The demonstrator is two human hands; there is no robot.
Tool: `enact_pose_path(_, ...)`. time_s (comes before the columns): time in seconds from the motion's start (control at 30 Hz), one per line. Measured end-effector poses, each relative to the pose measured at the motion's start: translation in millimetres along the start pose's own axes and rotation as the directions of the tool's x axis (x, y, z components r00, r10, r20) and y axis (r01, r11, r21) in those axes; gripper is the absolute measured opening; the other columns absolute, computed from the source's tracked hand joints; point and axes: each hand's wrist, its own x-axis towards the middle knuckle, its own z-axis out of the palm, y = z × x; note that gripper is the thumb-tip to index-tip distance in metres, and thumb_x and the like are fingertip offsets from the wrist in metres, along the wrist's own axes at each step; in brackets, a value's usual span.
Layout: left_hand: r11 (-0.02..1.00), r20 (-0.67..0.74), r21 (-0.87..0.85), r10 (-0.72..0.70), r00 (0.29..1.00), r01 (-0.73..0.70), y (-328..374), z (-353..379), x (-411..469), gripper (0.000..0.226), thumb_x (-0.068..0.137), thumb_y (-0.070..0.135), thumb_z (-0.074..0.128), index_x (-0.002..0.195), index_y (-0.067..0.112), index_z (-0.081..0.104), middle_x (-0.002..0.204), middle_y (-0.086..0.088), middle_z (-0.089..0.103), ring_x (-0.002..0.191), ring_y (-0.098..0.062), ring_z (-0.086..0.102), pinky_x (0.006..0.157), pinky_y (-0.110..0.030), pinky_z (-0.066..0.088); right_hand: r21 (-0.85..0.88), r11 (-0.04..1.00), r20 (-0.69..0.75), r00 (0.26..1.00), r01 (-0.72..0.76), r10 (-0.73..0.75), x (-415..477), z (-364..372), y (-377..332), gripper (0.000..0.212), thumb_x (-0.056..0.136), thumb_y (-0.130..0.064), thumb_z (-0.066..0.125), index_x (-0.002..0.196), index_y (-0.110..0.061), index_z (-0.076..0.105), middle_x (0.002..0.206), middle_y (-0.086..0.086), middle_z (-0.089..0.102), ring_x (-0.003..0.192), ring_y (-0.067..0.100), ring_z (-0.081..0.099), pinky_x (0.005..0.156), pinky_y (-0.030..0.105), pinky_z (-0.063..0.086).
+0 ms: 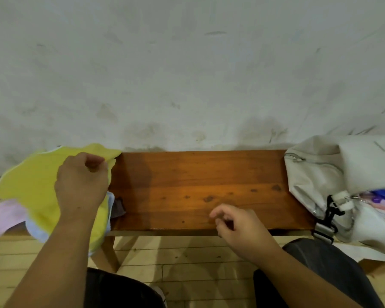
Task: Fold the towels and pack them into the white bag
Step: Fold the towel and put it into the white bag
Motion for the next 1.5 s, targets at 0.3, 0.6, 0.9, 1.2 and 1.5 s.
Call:
enact_pose_path(0.3, 0.87, 0.187, -0.365, 0.418, 0.889, -0.332, 77, 41, -60, 0.013, 0.087, 0.018, 0.074, 0.091, 0.029, 0.068, 0.094, 0.01, 0.058, 0.086, -0.001, 0.058, 0.082, -0.008, 0.039, 0.062, 0.996, -0.017, 0.998, 0.06, -0.059, 2, 1, -4, 0.032, 0.099, -0.03, 0.064, 0.129, -0.035, 0.057, 0.082, -0.014, 0.07, 0.074, 0.004, 0.067, 0.064, 0.016, 0.05)
enact_pose_path(0.6, 0.766, 0.564, -0.571, 0.628, 0.537, -0.295, 114, 65, -109, 0.011, 0.089, 0.019, 0.071, 0.091, 0.03, 0.067, 0.092, 0.012, 0.06, 0.096, -0.006, 0.059, 0.086, -0.019, 0.047, -0.003, 0.993, -0.222, 0.968, 0.12, -0.118, 7, -1, 10, 0.094, 0.086, -0.033, 0.079, 0.16, -0.036, 0.021, 0.113, -0.02, 0.063, 0.096, -0.005, 0.06, 0.078, 0.008, 0.044)
enact_pose_path(0.9, 0.908, 0.751, -0.362, 0.417, 0.511, -0.208, 106, 50, -95, 0.018, 0.09, 0.042, 0.069, 0.103, 0.032, 0.061, 0.095, 0.007, 0.068, 0.087, -0.005, 0.065, 0.085, -0.036, 0.054, -0.163, 0.98, -0.373, 0.926, -0.117, 0.049, 6, -15, 17, 0.019, 0.082, -0.012, 0.072, 0.079, -0.028, 0.061, 0.115, -0.004, 0.049, 0.104, 0.011, 0.049, 0.079, 0.02, 0.038)
enact_pose_path(1.2, 0.924, 0.803, 0.32, -0.148, 0.577, -0.208, 53, 31, -61, 0.082, 0.09, 0.072, 0.048, 0.153, 0.023, 0.03, 0.152, -0.014, 0.039, 0.138, -0.031, 0.042, 0.111, -0.04, 0.038, 0.068, 0.997, -0.473, 0.88, -0.02, 0.05, 0, -36, 8, 0.019, 0.077, -0.004, 0.079, 0.076, -0.022, 0.074, 0.096, -0.017, 0.072, 0.091, -0.01, 0.061, 0.076, 0.004, 0.044)
enact_pose_path(1.5, 0.925, 0.755, 0.092, 0.177, 0.632, -0.368, 79, 104, -77, 0.082, 0.091, 0.064, 0.051, 0.157, 0.028, 0.02, 0.163, -0.01, 0.015, 0.151, -0.033, 0.01, 0.121, -0.048, 0.01, 0.323, 0.925, -0.302, 0.905, -0.199, 0.3, -2, -50, 6, 0.011, 0.096, -0.023, 0.057, 0.09, -0.031, 0.063, 0.083, -0.008, 0.07, 0.077, 0.008, 0.064, 0.069, 0.029, 0.053)
